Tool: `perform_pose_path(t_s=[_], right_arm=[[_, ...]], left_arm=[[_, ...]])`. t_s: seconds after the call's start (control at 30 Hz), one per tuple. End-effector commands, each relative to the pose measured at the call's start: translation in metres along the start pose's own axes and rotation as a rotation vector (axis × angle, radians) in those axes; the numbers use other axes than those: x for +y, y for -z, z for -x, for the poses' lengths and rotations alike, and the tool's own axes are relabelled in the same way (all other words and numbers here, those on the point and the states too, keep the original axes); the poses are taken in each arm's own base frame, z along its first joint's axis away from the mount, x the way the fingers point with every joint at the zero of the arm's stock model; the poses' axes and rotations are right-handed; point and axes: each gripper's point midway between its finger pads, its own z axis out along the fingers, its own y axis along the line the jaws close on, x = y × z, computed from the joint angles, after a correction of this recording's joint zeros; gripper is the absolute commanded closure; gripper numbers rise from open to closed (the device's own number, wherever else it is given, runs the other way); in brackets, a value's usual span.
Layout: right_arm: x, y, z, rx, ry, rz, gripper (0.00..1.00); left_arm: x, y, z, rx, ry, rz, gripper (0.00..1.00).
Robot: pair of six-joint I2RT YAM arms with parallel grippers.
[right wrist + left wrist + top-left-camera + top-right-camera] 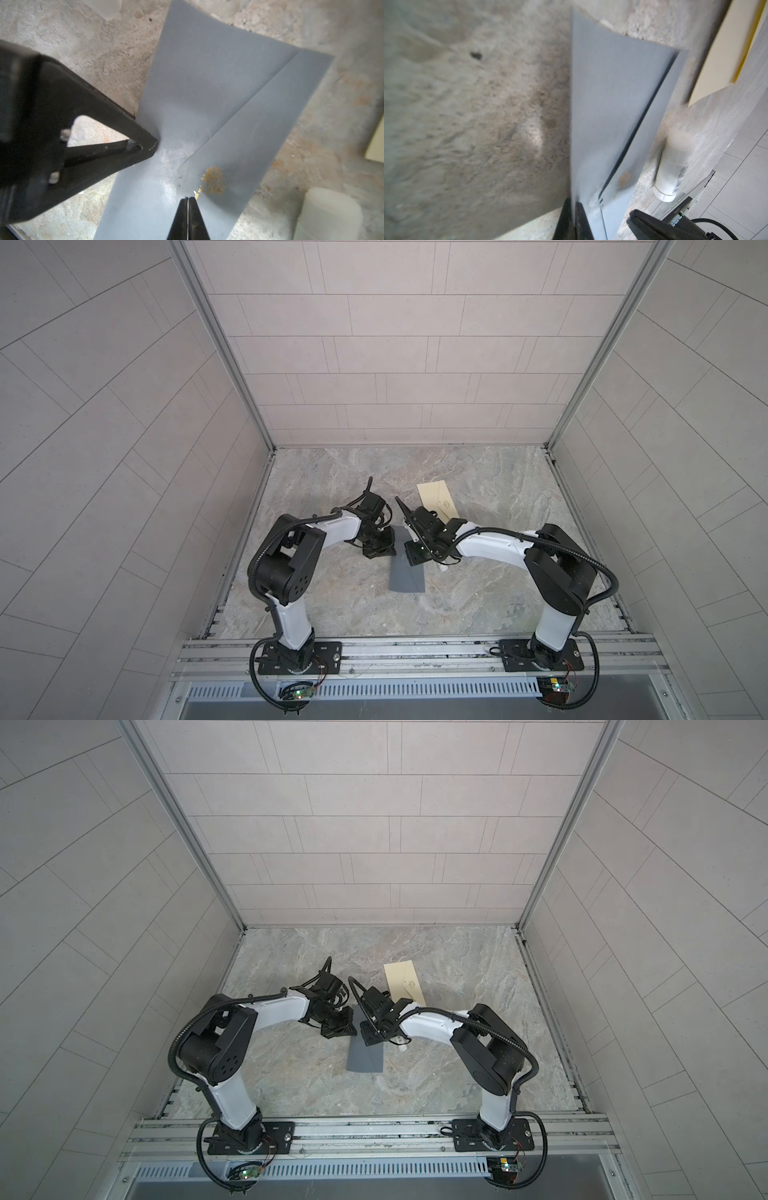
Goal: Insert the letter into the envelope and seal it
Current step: 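Press the flap flat with the right gripper while the left gripper holds the envelope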
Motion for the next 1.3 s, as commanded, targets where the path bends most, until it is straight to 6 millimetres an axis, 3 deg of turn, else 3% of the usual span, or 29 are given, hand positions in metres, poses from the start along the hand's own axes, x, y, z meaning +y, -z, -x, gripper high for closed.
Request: perform_pose_path(t_s=[0.0,0.33,0.83,0.97,1.1,1.2,1.27], right_arm=[[-0.006,-0.016,-0.017,0.066,-0.016,-0.018,0.92],[-0.013,-0.044,-0.036,0.147,-0.047,-0.027,0.92],[-0.017,-0.055,-0.027,0.145,-0.081,-0.032,0.92],[-0.003,-0.034,-0.007,0.05,-0.068,0.033,0.91],[0.017,0.016,0.03,-0.134,-0.039,0.106,0.86],[0.018,0.047,0.049,-0.226,-0.037,0.109,0.83],[0.012,0.054,0.053,-0.242,-0.051,0.092,0.83]], left_arm=[[0.001,0.003,0.002,-0.02,-0.011,0.018,1.0],[-0.002,0.002,0.002,-0.014,-0.016,0.007,1.0],[-0.008,0.002,-0.002,0.005,-0.044,-0.012,1.0],[-0.008,0.005,-0.001,-0.006,-0.047,-0.004,1.0],[-0.008,0.006,-0.001,-0.011,-0.048,0.004,1.0],[-0.007,0.006,0.0,-0.012,-0.046,0.005,1.0],[-0.008,0.006,0.0,-0.011,-0.046,0.004,1.0]])
